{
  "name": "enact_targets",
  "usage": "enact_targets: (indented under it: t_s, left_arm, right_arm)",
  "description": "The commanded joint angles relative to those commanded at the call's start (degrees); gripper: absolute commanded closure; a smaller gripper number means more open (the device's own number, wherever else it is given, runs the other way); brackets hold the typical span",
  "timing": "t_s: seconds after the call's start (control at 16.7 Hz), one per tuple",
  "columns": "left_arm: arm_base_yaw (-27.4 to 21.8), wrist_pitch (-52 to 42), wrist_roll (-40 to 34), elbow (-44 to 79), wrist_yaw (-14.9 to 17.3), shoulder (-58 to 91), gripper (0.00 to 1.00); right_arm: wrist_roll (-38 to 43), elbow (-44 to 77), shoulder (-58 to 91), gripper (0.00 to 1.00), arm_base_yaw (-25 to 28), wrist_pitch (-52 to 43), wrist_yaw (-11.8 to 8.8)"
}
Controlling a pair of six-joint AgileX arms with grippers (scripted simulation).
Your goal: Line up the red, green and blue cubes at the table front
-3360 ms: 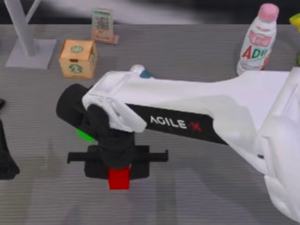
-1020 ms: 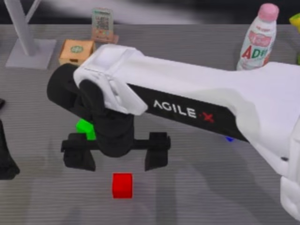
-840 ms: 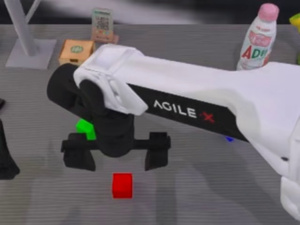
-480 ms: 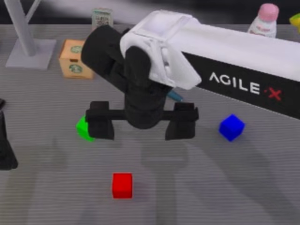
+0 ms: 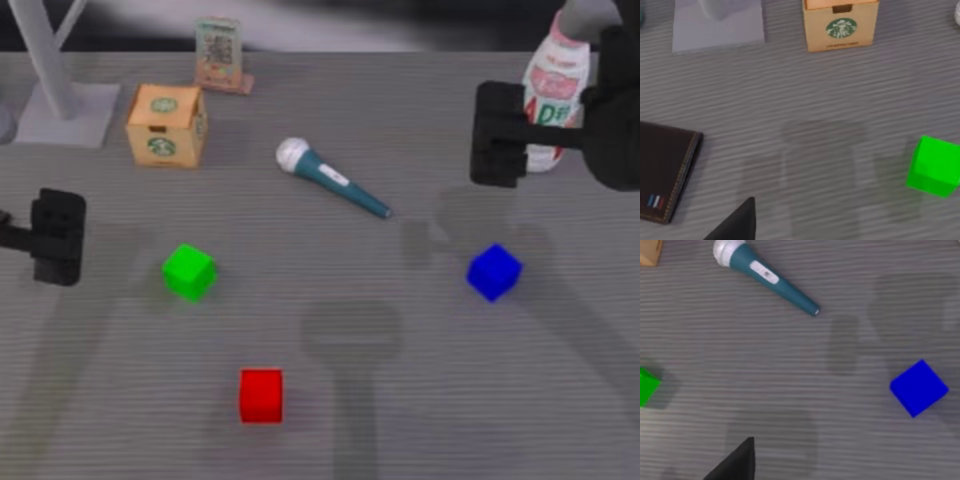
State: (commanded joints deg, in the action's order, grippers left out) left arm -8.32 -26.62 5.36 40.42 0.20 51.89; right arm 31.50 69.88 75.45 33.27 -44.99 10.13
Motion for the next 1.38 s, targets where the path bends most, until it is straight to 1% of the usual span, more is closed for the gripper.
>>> enact_targets:
  t_s: [0.12, 0.3, 0.48, 0.72, 0.9, 1.02, 1.14, 1.38]
  left_arm:
    - [-1.7, -5.9, 1.1, 8.3, 0.0, 12.3, 0.0]
    - [-4.2, -14.5, 2.8, 20.2, 0.0, 29.1, 0.0]
    - [-6.5, -22.1, 4.2, 31.2, 0.0, 43.4, 0.0]
    - [-8.9, -29.6, 5.8, 43.4, 0.0, 58.7, 0.0]
    - [-10.1, -33.4, 6.6, 50.0, 0.0, 66.6, 0.0]
    - [-10.6, -34.7, 6.9, 52.5, -0.1, 69.3, 0.0]
    - [-10.7, -35.1, 7.0, 53.2, -0.1, 70.1, 0.0]
    - [-10.4, -35.1, 7.0, 53.3, -0.1, 70.2, 0.0]
  right_arm:
    - [-5.5, -11.9, -13.6, 0.0, -5.5, 6.2, 0.1]
    - [-13.5, -29.2, -32.6, 0.0, -13.5, 15.6, -0.7]
    - [-20.3, -44.4, -48.4, 0.0, -20.4, 24.5, -2.6]
    - [-27.0, -59.5, -63.4, 0.0, -27.5, 35.4, -6.2]
    - [-30.2, -66.7, -71.2, 0.0, -31.1, 41.8, -8.7]
    - [-31.3, -69.2, -74.5, 0.0, -32.4, 44.3, -9.8]
    - [-31.5, -69.9, -75.4, 0.0, -32.7, 45.0, -10.1]
    - [-31.5, -69.9, -75.4, 0.0, -32.7, 45.0, -10.1]
